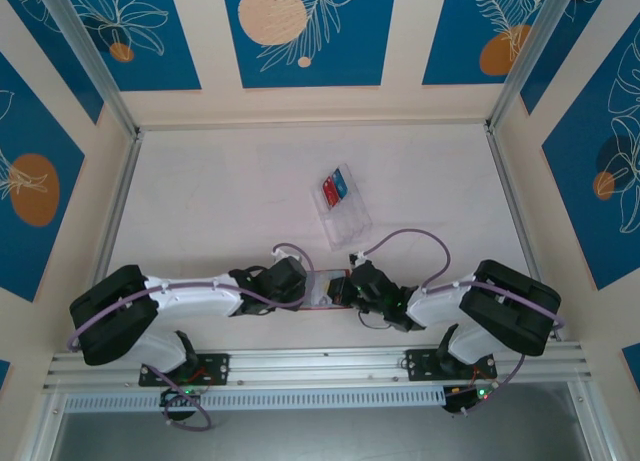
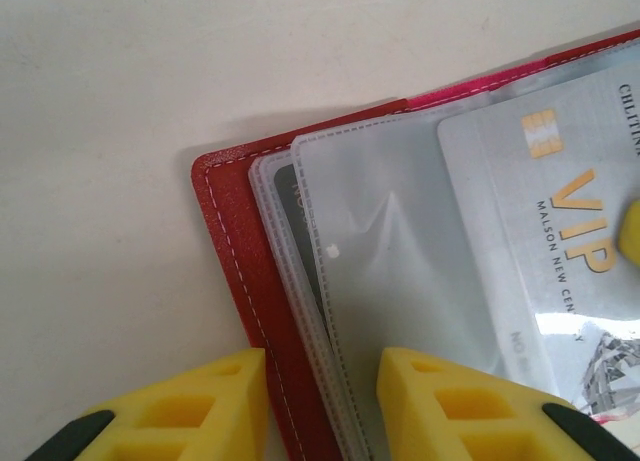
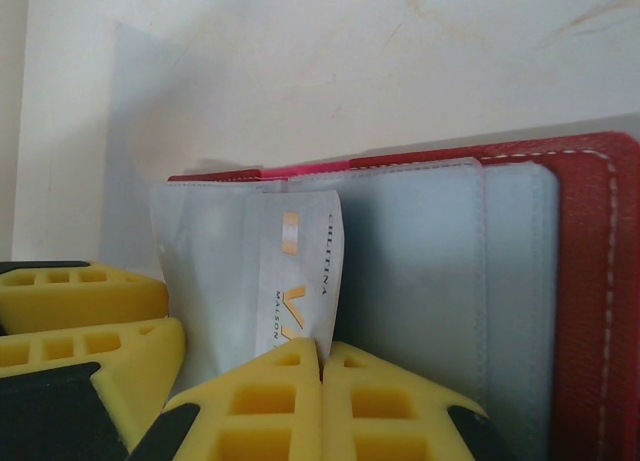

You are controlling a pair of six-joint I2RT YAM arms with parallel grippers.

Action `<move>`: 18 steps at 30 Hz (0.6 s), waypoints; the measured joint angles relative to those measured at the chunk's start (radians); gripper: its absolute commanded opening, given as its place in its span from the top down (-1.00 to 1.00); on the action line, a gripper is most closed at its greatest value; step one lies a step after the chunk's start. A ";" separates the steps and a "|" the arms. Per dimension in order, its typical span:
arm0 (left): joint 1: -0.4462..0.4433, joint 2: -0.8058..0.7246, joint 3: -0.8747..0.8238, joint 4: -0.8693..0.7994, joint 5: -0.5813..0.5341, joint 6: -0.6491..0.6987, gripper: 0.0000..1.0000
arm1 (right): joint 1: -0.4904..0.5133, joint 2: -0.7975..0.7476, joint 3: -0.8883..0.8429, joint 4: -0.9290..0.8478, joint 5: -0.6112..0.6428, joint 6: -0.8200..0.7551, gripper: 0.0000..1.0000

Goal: Put the credit cards into the card holder
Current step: Insert the credit card into the card slot.

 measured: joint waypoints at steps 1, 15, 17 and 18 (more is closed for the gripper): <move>0.000 0.001 0.002 0.000 0.000 0.000 0.33 | 0.000 0.003 0.003 0.000 -0.003 -0.003 1.00; 0.000 0.002 0.003 -0.003 0.000 0.000 0.33 | -0.005 0.019 0.024 -0.009 -0.033 -0.041 1.00; 0.000 0.002 0.003 -0.003 0.000 0.000 0.33 | -0.005 0.019 0.028 -0.015 -0.037 -0.048 1.00; 0.000 0.002 0.003 -0.003 0.000 0.000 0.33 | -0.005 0.019 0.032 -0.022 -0.038 -0.051 1.00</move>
